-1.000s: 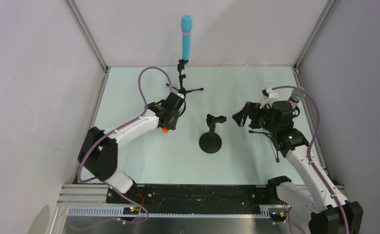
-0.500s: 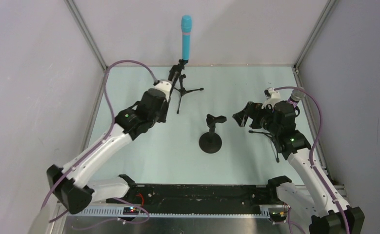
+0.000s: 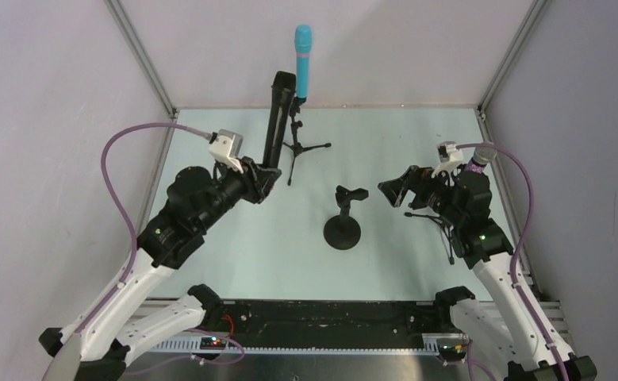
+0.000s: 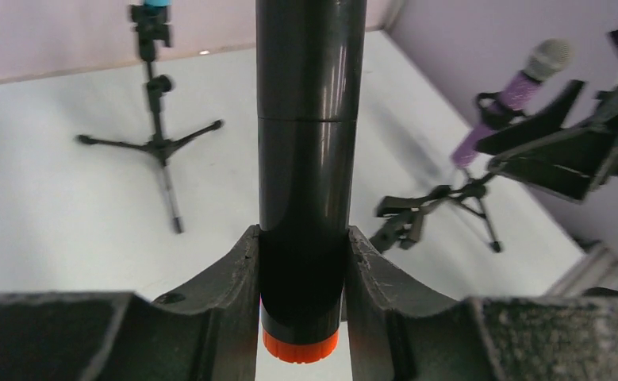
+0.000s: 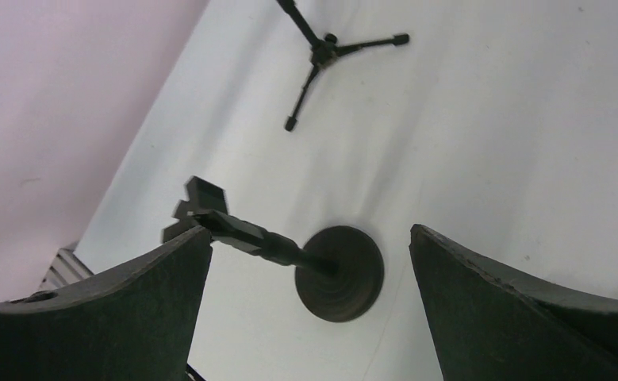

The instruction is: Attach the microphones to the stand

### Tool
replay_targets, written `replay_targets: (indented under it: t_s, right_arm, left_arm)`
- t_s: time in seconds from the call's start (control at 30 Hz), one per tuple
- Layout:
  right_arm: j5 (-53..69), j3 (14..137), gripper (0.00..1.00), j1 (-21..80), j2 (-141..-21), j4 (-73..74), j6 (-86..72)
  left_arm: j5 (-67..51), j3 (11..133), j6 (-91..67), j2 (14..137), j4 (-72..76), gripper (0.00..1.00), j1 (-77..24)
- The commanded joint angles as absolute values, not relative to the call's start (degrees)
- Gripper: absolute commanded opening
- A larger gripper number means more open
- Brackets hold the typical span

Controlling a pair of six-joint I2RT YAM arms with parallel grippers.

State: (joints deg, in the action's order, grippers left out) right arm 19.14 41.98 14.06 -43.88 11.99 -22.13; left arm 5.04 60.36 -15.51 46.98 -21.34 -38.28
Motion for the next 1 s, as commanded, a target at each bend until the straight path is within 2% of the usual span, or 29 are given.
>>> replay_targets:
  t_s: [0.0, 0.17, 0.33, 0.63, 0.97]
  right_arm:
    - [24.6, 41.9, 1.00, 14.3, -41.1, 6.0, -23.2]
    - [29.7, 41.9, 0.99, 14.7, -39.3, 1.5, -24.6]
    - [35.2, 41.9, 1.00, 15.2, -38.8, -4.0, -26.8]
    - [41.6, 41.9, 0.99, 20.2, -41.3, -16.3, -33.7]
    - [45.9, 41.9, 0.94, 23.3, -50.1, -33.3, -51.4]
  left_arm:
    - [-5.6, 55.9, -24.2, 43.4, -5.3, 0.00, -38.6]
    - [-14.0, 49.4, -31.6, 41.7, 5.8, 0.00, -38.6]
    - [-20.3, 46.1, -37.3, 41.8, 8.2, 0.00, -38.8]
    - [-23.3, 40.4, -42.3, 39.9, 11.4, 0.00, -41.2]
    - [-24.5, 38.2, -43.7, 40.0, 13.1, 0.00, -45.4]
